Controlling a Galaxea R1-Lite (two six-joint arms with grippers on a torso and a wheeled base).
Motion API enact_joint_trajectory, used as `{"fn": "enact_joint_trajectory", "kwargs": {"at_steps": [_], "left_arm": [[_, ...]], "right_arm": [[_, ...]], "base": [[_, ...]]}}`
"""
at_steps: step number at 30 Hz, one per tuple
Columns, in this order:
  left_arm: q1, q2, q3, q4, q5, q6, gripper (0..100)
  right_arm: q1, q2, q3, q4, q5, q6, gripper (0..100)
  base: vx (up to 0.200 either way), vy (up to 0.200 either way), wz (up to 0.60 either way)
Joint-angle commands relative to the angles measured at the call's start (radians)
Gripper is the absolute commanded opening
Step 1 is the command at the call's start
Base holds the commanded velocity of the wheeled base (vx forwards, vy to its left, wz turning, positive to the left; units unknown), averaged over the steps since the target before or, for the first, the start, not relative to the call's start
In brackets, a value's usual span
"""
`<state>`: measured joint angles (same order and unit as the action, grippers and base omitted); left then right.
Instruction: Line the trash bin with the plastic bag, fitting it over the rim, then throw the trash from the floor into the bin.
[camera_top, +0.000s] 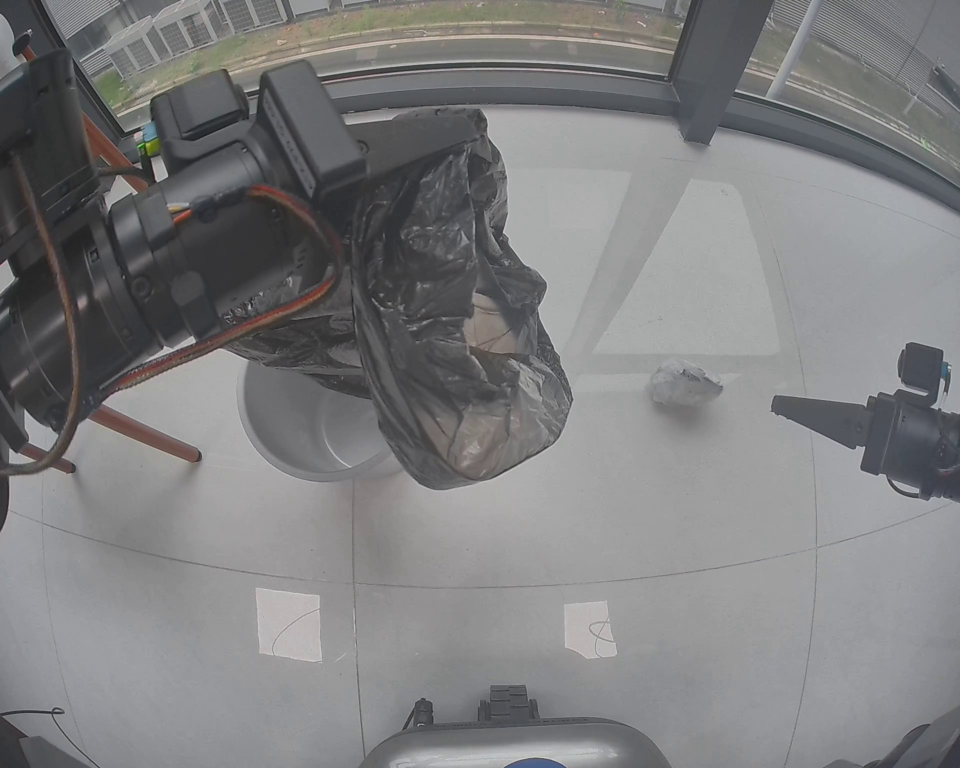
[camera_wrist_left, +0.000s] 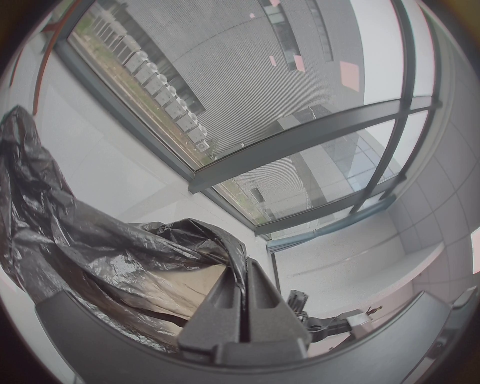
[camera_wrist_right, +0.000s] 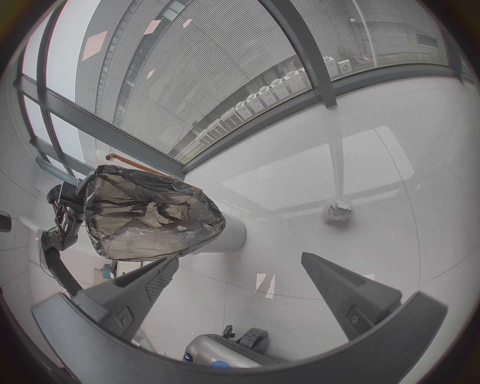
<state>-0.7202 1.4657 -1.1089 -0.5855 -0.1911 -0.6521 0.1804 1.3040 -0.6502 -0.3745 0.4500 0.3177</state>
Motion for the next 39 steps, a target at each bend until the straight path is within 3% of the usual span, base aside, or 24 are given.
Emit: {"fn": "enact_joint_trajectory", "kwargs": {"at_steps": [1, 10, 14, 17, 28, 39], "left_arm": [[-0.001, 0.004, 0.014, -0.031, -0.004, -0.064, 0], [-0.002, -0.002, 0.087, -0.062, -0.016, -0.188, 0], [0.001, 0.007, 0.155, -0.229, -0.022, -0.239, 0], [0.002, 0.007, 0.176, -0.272, -0.034, -0.244, 0], [0.001, 0.002, 0.187, -0.277, -0.065, -0.247, 0], [0.002, 0.001, 0.141, -0.27, -0.067, -0.242, 0]], "right_arm": [[0.002, 0.054, 0.0, -0.012, -0.001, 0.001, 100], [0.004, 0.047, 0.004, -0.009, -0.004, 0.001, 100], [0.013, 0.034, 0.015, 0.003, -0.004, 0.001, 100], [0.028, 0.035, 0.029, -0.003, -0.002, 0.008, 100], [0.1, 0.215, -0.105, -0.015, 0.027, 0.201, 100], [0.105, 0.402, -0.174, -0.182, 0.061, 0.213, 100]], "base": [[0.0, 0.0, 0.0], [0.0, 0.0, 0.0], [0.0, 0.0, 0.0], [0.0, 0.0, 0.0], [0.0, 0.0, 0.0], [0.0, 0.0, 0.0]]}}
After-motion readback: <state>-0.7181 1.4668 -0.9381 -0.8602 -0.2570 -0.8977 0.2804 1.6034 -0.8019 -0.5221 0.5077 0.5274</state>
